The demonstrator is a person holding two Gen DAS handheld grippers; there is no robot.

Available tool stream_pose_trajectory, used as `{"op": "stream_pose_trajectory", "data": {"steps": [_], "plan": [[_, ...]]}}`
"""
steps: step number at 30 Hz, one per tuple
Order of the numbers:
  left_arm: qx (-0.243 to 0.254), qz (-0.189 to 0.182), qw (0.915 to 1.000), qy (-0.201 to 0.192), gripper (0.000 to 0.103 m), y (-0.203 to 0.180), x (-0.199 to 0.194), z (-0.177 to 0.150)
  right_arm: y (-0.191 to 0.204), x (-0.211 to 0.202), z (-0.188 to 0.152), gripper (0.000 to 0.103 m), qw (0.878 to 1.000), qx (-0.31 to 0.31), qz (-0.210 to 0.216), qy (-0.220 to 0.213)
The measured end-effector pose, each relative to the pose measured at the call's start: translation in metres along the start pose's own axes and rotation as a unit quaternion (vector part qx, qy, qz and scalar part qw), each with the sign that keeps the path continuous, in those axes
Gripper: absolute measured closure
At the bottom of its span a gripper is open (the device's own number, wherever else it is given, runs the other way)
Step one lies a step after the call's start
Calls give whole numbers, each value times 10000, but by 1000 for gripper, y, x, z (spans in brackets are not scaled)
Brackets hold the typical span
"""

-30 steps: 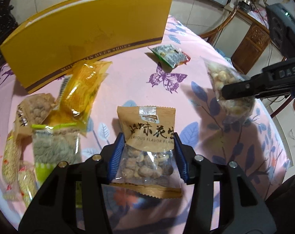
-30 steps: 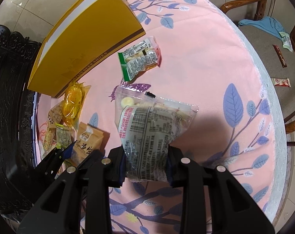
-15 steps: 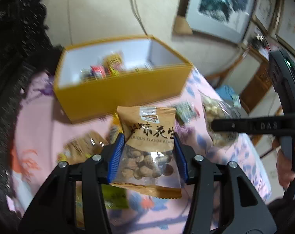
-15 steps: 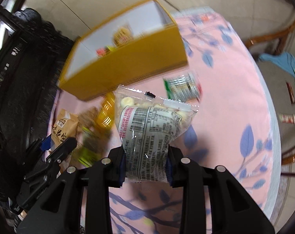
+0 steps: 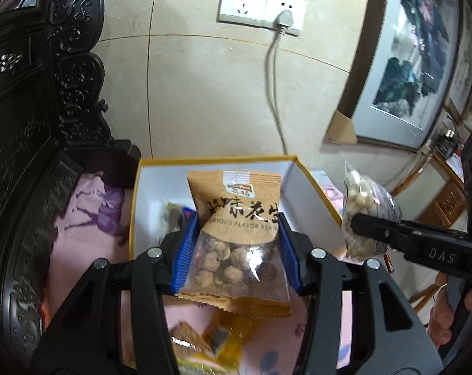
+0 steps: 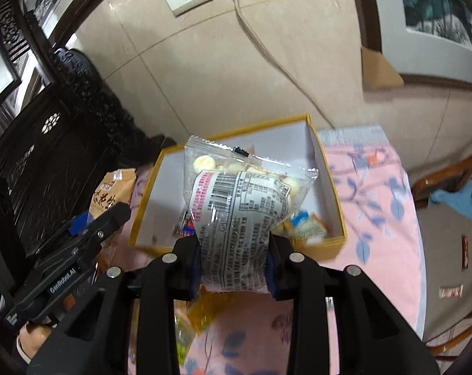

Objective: Organize snacks
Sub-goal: 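Carry both bags over the yellow box and open both tools to drop them, then move the right tool down onto the green-edged snack pack and grasp it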

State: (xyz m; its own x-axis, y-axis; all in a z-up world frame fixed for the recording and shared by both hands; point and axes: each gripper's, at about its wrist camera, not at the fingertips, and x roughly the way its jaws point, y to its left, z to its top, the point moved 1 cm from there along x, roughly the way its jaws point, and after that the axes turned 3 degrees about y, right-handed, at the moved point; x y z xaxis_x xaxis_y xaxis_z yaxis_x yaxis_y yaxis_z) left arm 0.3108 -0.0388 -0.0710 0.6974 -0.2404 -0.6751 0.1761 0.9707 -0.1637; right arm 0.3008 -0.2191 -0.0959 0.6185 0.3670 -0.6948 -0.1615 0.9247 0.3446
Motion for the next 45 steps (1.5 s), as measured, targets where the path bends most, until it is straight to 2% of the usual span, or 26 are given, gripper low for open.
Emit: {"op": "stream_pose_trajectory", "data": {"steps": [8,10,11,12,13,15,17,21,27,33,38,45], "plan": [[147,255,9994,160,52,7,49,34,19,34,41,70,9991,-364,-61,-213],[189,361,9991,142,30,7,56,40,20,43,47,64,9991,-383,17,-177],[133,717,9973,88,20,9,58,44,19,47,50,56,9992,-351,-54,-168],[9,1034,9946,28,14,14,57,48,19,46,51,39,9992,-286,-160,-209],[-103,1082,9941,-27,5,18,54,51,17,42,53,31,9990,-198,-235,-327],[-390,763,9958,-326,2,26,39,54,14,30,54,4,9972,-88,-311,-668],[-488,668,9956,-433,2,30,31,54,15,22,54,3,9958,-172,-318,-844],[-412,690,9956,-492,2,28,21,53,20,20,54,3,9961,-318,-294,-772],[-462,682,9957,-433,2,26,14,44,24,14,46,3,9961,-373,-276,-753],[-474,660,9962,-322,2,26,2,24,20,5,22,3,9958,-490,-358,-693],[-555,790,9952,-141,2,35,-9,-6,-3,-3,-4,3,9962,-380,-566,-540],[-860,956,9915,173,2,58,-26,-61,-58,-4,-57,3,9941,-52,-1074,-148]]}}
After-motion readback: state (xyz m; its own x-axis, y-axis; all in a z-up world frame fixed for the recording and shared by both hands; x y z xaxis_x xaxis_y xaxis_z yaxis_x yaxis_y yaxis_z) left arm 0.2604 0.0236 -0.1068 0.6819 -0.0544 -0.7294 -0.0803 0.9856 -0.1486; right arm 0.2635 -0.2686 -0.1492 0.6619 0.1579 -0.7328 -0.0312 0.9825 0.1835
